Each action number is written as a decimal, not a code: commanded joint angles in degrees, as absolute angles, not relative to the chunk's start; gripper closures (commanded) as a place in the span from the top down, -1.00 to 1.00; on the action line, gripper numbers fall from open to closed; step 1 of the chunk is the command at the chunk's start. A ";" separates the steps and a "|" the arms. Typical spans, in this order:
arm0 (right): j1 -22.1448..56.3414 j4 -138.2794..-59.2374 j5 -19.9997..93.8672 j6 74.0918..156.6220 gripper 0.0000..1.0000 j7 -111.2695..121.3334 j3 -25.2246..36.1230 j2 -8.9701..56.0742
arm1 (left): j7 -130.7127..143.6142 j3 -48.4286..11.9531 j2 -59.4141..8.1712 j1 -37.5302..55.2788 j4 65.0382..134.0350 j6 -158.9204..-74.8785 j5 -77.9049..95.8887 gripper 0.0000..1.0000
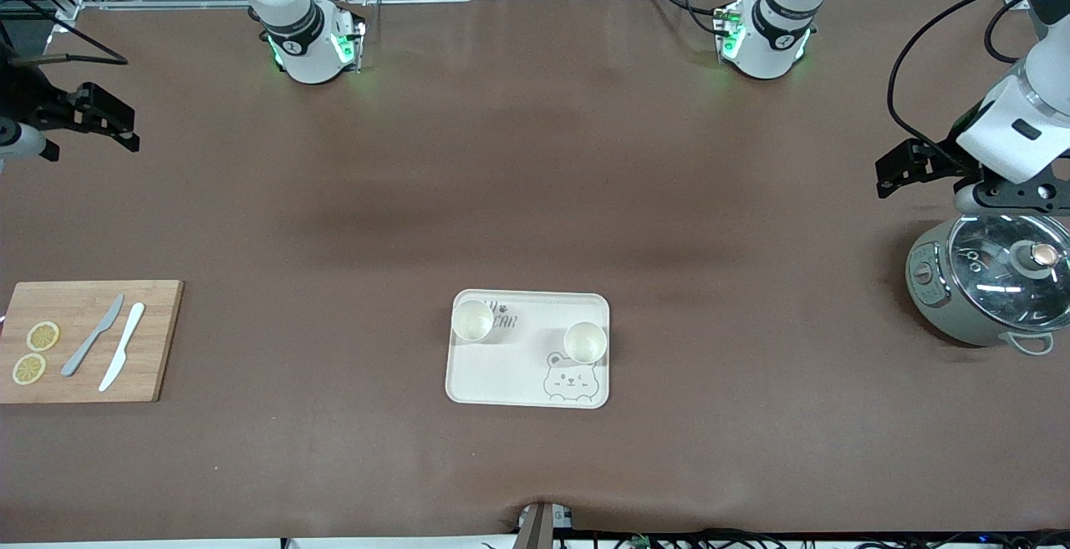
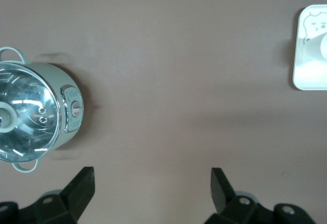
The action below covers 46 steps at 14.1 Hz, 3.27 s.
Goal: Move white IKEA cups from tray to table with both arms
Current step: 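Move the left gripper toward the white tray while the right gripper follows, then lower both grippers onto the two white cups on the tray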
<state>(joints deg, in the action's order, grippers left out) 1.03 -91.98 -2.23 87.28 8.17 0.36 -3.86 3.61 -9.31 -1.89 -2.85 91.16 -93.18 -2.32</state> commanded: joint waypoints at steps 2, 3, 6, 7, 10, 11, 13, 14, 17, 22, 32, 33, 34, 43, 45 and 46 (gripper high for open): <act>0.00 -92.29 -2.37 88.33 1.00 7.91 0.26 -3.78 | 2.72 -8.97 -1.84 -3.08 90.26 -91.14 -2.46 1.00; 0.00 -92.29 -2.37 88.33 1.00 7.91 0.26 -3.69 | 2.81 -8.88 -1.85 -3.08 90.09 -91.14 -2.46 1.00; 0.35 -92.29 -2.29 88.24 1.00 7.82 0.18 -3.69 | 2.82 -8.88 -2.28 -3.16 89.21 -91.32 -2.46 1.00; 0.26 -92.29 -2.29 88.24 1.00 7.65 0.18 -3.34 | 2.81 -8.88 -3.07 -3.08 89.03 -91.67 -2.29 1.00; -0.18 -91.59 -1.58 87.90 1.00 7.38 0.18 -2.38 | 2.99 -8.96 -4.22 -2.73 89.03 -91.93 -2.37 1.00; -0.18 -91.32 -1.50 87.89 1.00 7.30 0.18 -2.11 | 3.95 -8.96 -4.31 -2.29 89.03 -92.02 -2.37 1.00; -0.18 -91.06 -1.58 87.54 1.00 6.77 0.18 -1.93 | 4.04 -9.58 -6.41 -1.94 89.03 -93.25 -2.20 1.00; 0.09 -90.97 -1.58 87.54 1.00 6.07 0.18 -1.93 | 4.22 -9.67 -7.63 -1.32 88.51 -94.73 -1.94 1.00; -1.31 -90.44 -1.58 88.16 1.00 6.15 0.26 -0.71 | 5.79 -9.67 -13.95 1.57 84.30 -96.94 -2.20 1.00; -2.54 -88.86 -3.34 87.80 1.00 6.50 0.26 5.87 | 14.92 -9.67 -19.33 6.31 83.32 -104.84 -2.20 1.00; -1.41 -89.03 2.53 92.72 1.00 -3.05 0.00 15.11 | 40.23 -6.34 -38.04 20.81 74.97 -119.77 -2.90 1.00; -0.80 -89.03 4.11 92.90 1.00 -4.56 0.09 15.55 | 42.25 -5.81 -39.19 22.22 74.88 -121.62 -2.90 1.00; -0.36 -89.03 4.83 93.42 1.00 -6.31 0.00 16.25 | 43.75 -5.45 -40.33 23.19 74.80 -124.08 -2.90 1.00; 14.58 -89.30 5.27 100.54 1.00 -30.03 0.00 22.40 | 45.70 -5.45 -47.19 26.45 74.97 -132.35 -2.81 0.54; 16.52 -89.21 5.27 102.82 1.00 -33.65 0.00 23.55 | 45.70 -5.36 -48.34 26.98 74.88 -133.41 -2.81 0.43; 17.22 -89.21 5.88 103.88 1.00 -34.53 -0.09 24.16 | 45.70 -5.36 -48.77 26.98 74.88 -134.55 -2.81 0.33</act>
<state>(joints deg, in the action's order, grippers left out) 16.05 -90.52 4.78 102.77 -31.90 -0.43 22.64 44.84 -6.42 -47.28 25.87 76.56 -133.07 -2.32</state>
